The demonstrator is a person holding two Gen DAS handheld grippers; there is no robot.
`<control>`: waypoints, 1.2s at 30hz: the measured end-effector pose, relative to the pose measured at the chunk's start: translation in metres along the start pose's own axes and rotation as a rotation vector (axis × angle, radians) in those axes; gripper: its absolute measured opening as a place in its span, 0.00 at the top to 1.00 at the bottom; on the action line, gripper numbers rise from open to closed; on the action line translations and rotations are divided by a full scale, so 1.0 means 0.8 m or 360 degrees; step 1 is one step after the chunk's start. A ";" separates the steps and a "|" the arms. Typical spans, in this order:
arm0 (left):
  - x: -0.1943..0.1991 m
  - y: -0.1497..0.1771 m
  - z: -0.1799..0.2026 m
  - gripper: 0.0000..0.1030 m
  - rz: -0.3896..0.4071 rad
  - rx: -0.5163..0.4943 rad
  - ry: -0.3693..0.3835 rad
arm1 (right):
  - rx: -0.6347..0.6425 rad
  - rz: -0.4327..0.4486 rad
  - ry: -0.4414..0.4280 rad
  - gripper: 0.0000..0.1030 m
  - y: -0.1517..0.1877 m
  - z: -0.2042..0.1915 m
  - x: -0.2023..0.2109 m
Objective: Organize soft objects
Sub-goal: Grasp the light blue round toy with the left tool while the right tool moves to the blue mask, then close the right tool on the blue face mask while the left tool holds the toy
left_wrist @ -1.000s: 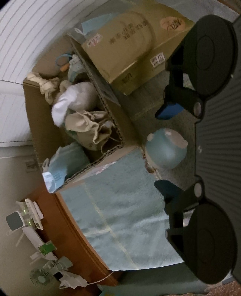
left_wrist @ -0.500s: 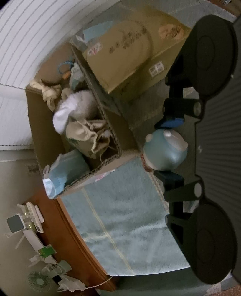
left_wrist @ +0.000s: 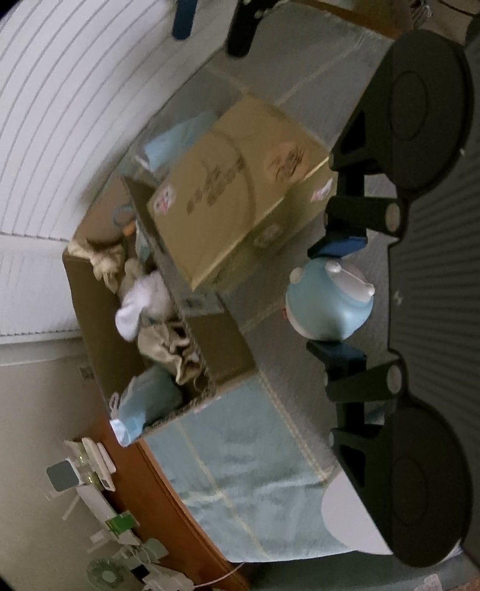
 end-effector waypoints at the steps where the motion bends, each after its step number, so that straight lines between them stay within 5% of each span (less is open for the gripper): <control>1: 0.001 0.002 0.003 0.56 0.0004 -0.0008 0.0011 | 0.0001 0.0000 0.0006 0.00 0.000 0.000 -0.001; 17: 0.014 0.034 0.029 0.56 0.0056 -0.0075 0.0074 | 0.0093 -0.0107 0.0081 0.01 0.012 0.013 -0.066; 26: 0.009 0.033 0.029 0.56 0.0048 -0.0075 0.0084 | 0.0261 -0.0144 0.0165 0.12 0.033 0.006 -0.103; 36: 0.007 0.033 0.029 0.56 0.0050 -0.0067 0.0103 | 0.0205 -0.0120 0.0359 0.23 0.021 0.029 -0.096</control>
Point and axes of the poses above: each gripper's, at about its wrist camera, not at the fingertips, and x roughly against the way its jaws point, z to its right, y to its underside, the point moved 4 cm from there along -x, roughly the way its jaws point, and after that the axes turned 5 degrees about y, right-handed, at the moved point
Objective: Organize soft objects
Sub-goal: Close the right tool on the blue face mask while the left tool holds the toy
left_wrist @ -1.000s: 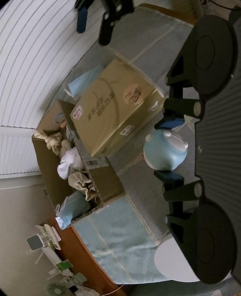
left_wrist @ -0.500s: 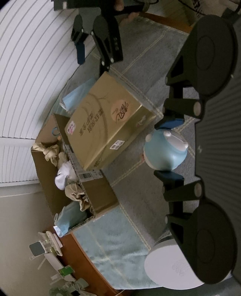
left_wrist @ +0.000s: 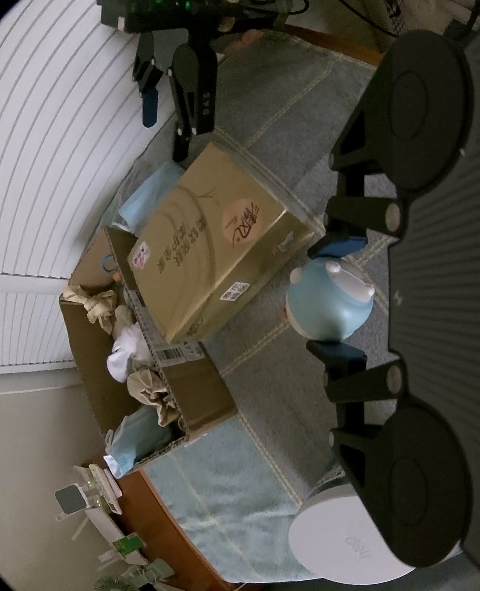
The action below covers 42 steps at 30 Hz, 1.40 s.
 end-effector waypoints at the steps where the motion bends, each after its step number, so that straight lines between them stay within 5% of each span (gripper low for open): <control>1: 0.000 0.000 0.000 0.56 0.0002 -0.0001 0.0000 | -0.0007 0.0019 -0.0027 0.23 -0.001 0.001 0.004; 7: 0.000 -0.001 0.001 0.56 0.0008 0.0006 0.0009 | -0.0069 0.0098 -0.0357 0.26 -0.013 -0.007 0.013; 14: -0.003 -0.002 -0.003 0.56 0.0006 0.0025 0.0019 | -0.0037 0.0094 -0.0546 0.36 -0.024 -0.024 -0.010; 27: -0.003 -0.002 -0.001 0.56 0.0016 0.0016 0.0040 | -0.0019 0.0037 -0.0422 0.76 -0.015 -0.015 0.004; 32: -0.002 -0.002 0.000 0.56 0.0022 0.0013 0.0046 | -0.0068 -0.0022 -0.0337 0.75 0.002 0.003 0.015; 34: -0.002 -0.002 0.000 0.56 0.0023 0.0013 0.0049 | -0.0098 0.0012 -0.0373 0.69 0.000 0.006 0.022; 36: -0.002 -0.002 0.000 0.56 0.0024 0.0014 0.0046 | -0.0098 0.0056 -0.0398 0.52 -0.006 0.004 0.026; 42: -0.003 -0.003 -0.003 0.56 0.0026 0.0028 0.0045 | -0.0053 0.0083 -0.0471 0.49 -0.028 -0.015 0.004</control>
Point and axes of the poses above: each gripper's, at about its wrist camera, not at the fingertips, and x roughly against the way its jaws point, z to its right, y to its underside, the point moved 4 cm from there along -x, roughly the way its jaws point, and after that the axes turned 5 degrees about y, right-handed, at the moved point
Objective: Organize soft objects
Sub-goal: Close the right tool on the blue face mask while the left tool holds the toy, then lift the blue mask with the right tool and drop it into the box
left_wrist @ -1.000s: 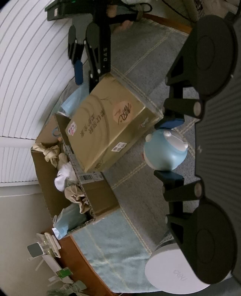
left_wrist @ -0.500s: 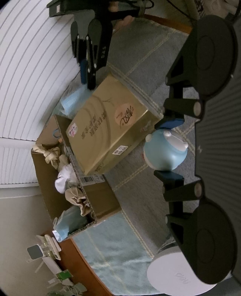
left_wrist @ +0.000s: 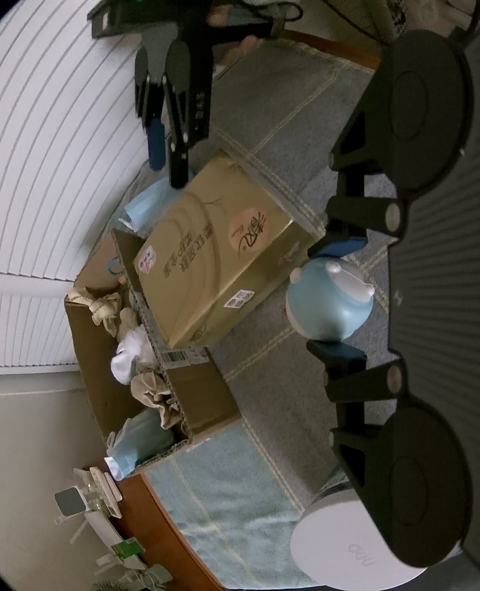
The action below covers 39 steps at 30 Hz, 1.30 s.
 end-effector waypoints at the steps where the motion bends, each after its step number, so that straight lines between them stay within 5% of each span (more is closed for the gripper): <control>1: 0.000 0.000 -0.001 0.56 -0.0002 0.0002 -0.0001 | -0.0002 -0.0009 -0.0012 0.49 -0.001 0.000 -0.006; 8: -0.005 0.000 -0.004 0.56 -0.0018 0.0013 -0.0002 | -0.0059 -0.0033 -0.0083 0.47 -0.001 0.004 -0.028; 11: -0.005 0.000 -0.004 0.56 -0.0020 0.0013 0.0002 | -0.0035 -0.0037 -0.0110 0.75 -0.001 -0.001 -0.025; 14: -0.003 0.000 -0.001 0.56 -0.0013 0.0009 0.0007 | -0.0001 -0.0036 -0.0060 0.84 0.001 -0.005 -0.019; 39: 0.057 0.012 0.024 0.56 0.0150 -0.0024 0.0006 | 0.0033 0.0181 0.0044 0.87 -0.031 -0.009 0.087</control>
Point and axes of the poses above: each gripper's, at about its wrist camera, not at the fingertips, and x roughly against the way its jaws point, z to its right, y to its underside, the point moved 4 cm from there along -x, roughly the way its jaws point, and after that the axes turned 5 degrees about y, right-handed, at the moved point
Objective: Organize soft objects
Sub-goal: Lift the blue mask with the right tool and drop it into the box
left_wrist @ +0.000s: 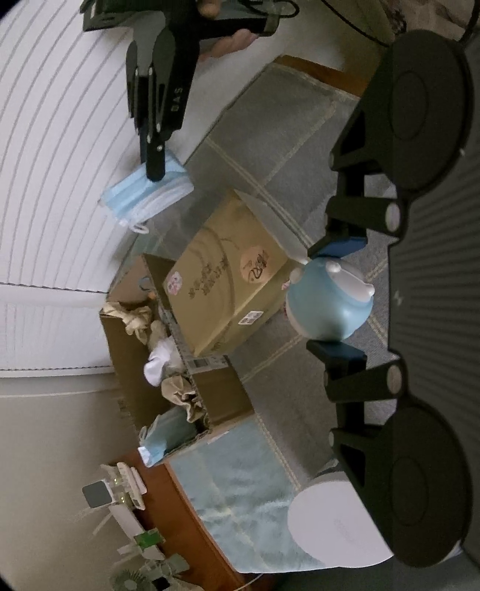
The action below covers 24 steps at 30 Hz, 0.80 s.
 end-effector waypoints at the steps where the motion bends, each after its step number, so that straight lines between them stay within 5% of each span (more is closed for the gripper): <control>1: 0.002 0.000 0.000 0.56 0.0011 0.0007 0.0001 | 0.0011 0.0007 -0.0008 0.87 -0.005 -0.002 -0.001; 19: 0.002 -0.011 -0.032 0.56 0.0089 0.0137 -0.0043 | 0.0177 0.0065 -0.0166 0.86 -0.110 -0.039 -0.111; 24: -0.008 -0.023 -0.035 0.56 0.0086 0.0119 -0.0044 | 0.0125 0.0038 -0.0176 0.54 -0.105 -0.036 -0.137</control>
Point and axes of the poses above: each gripper's, at about its wrist camera, not at the fingertips, and x roughly against the way its jaws point, z to its right, y to its underside, the point moved 4 cm from there along -x, roughly the way its jaws point, and after that the axes turned 5 degrees about y, right-handed, at the moved point
